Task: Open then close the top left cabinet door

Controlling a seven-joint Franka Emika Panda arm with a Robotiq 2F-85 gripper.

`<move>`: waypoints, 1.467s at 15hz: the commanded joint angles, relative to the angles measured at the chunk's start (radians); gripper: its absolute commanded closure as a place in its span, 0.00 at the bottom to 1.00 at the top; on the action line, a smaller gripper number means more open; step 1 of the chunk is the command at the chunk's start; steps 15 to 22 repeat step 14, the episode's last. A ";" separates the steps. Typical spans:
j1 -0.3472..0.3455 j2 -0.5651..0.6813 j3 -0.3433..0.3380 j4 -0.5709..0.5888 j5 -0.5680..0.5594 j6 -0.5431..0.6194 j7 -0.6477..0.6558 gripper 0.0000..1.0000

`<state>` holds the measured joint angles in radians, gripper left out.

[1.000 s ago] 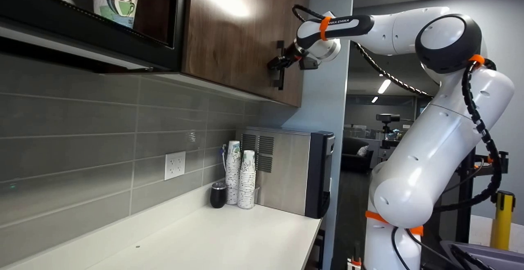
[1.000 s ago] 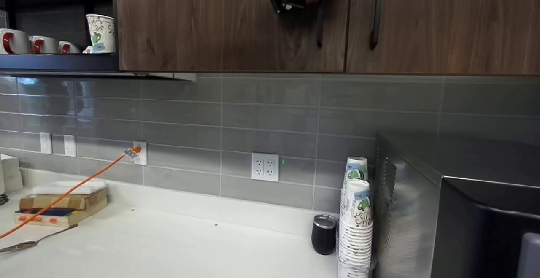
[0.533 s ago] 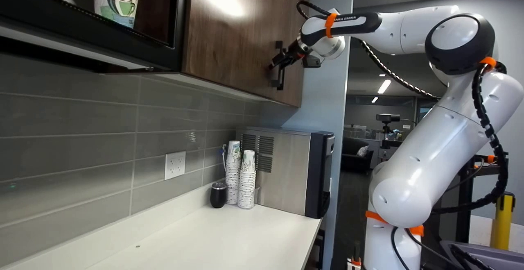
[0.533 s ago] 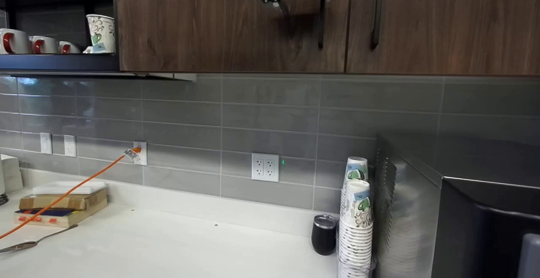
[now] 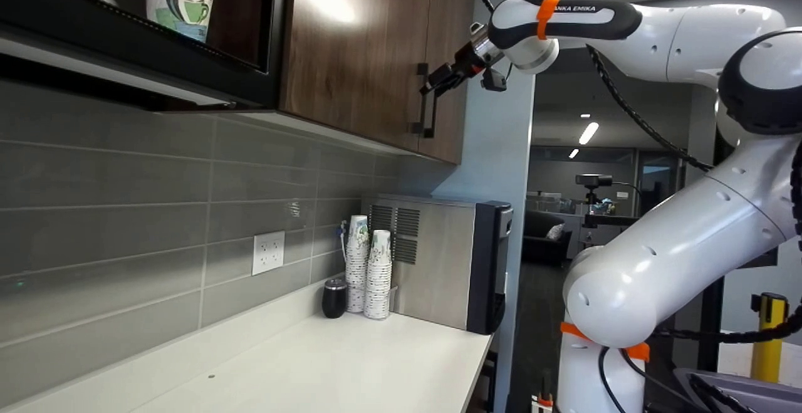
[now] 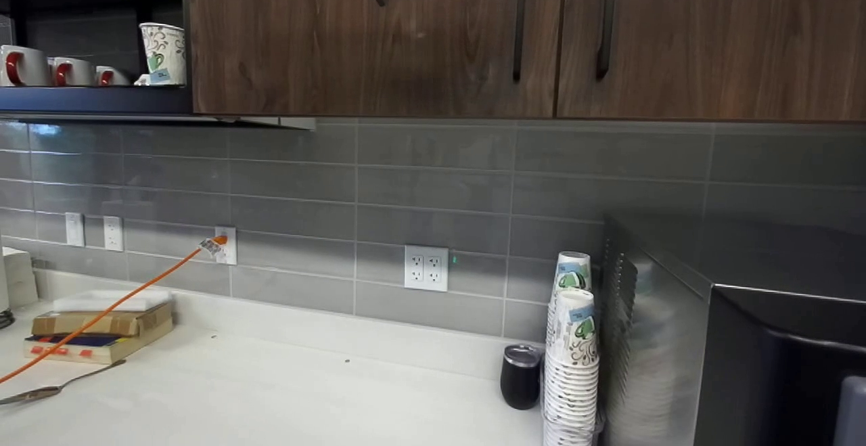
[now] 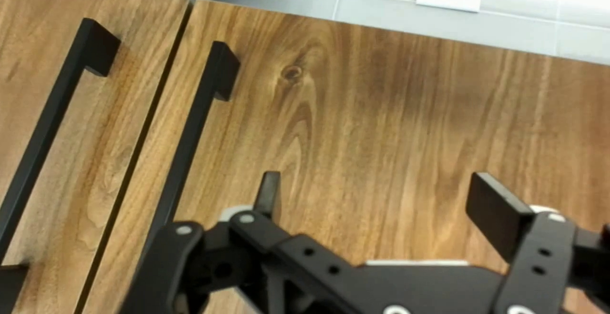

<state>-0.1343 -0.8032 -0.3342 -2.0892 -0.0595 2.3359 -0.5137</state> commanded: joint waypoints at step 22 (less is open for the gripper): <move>0.031 -0.155 0.038 -0.112 -0.085 -0.095 0.032 0.00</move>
